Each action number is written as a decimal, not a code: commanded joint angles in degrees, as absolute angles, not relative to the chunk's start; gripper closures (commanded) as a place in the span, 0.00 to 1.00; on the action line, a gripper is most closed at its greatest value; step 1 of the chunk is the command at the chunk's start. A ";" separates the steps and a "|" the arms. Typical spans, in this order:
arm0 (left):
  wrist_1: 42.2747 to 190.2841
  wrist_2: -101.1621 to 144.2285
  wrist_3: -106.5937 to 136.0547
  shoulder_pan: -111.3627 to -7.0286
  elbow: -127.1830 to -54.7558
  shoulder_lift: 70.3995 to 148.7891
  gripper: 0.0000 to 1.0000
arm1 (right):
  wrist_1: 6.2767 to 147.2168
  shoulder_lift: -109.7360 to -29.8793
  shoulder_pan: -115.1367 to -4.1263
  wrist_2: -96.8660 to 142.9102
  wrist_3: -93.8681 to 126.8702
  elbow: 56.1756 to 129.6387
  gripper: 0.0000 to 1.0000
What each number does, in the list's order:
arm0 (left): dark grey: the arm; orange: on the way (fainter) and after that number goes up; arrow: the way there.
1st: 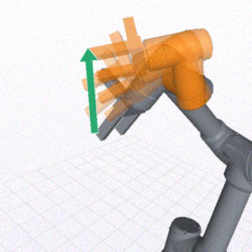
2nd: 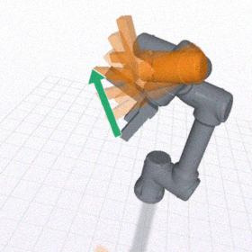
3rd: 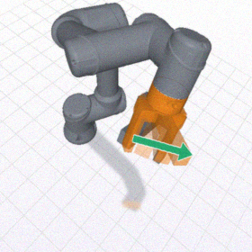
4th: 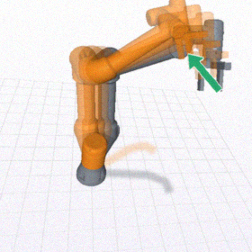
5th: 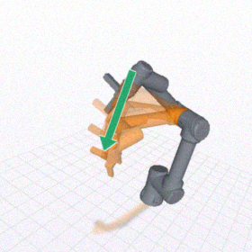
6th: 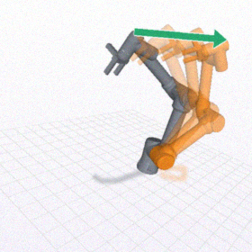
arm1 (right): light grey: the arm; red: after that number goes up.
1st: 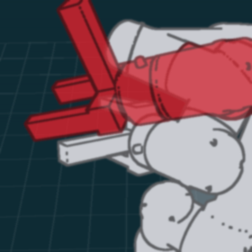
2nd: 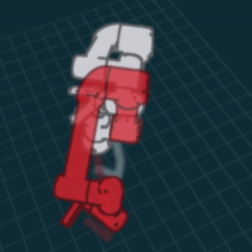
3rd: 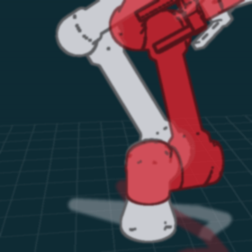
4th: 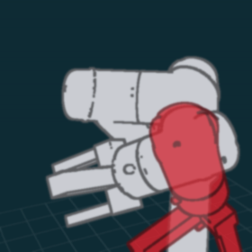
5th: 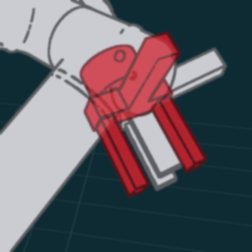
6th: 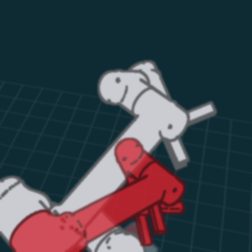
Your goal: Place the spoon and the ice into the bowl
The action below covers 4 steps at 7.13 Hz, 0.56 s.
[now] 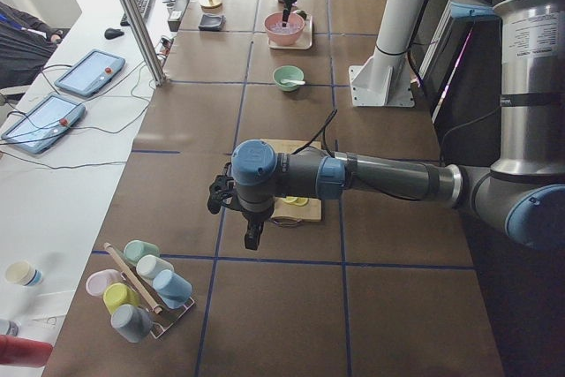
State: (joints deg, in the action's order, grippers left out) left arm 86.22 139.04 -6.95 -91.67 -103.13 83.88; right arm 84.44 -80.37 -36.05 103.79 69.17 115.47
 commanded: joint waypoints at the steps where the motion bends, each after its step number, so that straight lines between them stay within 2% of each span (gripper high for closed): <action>1: 86.22 139.04 -6.94 -91.67 -103.18 83.85 0.00 | 84.55 -80.77 -35.16 102.83 68.82 114.88 0.22; 4: 86.22 139.04 -6.94 -91.67 -103.18 83.85 0.00 | 84.64 -81.74 -34.81 102.66 67.77 114.35 0.33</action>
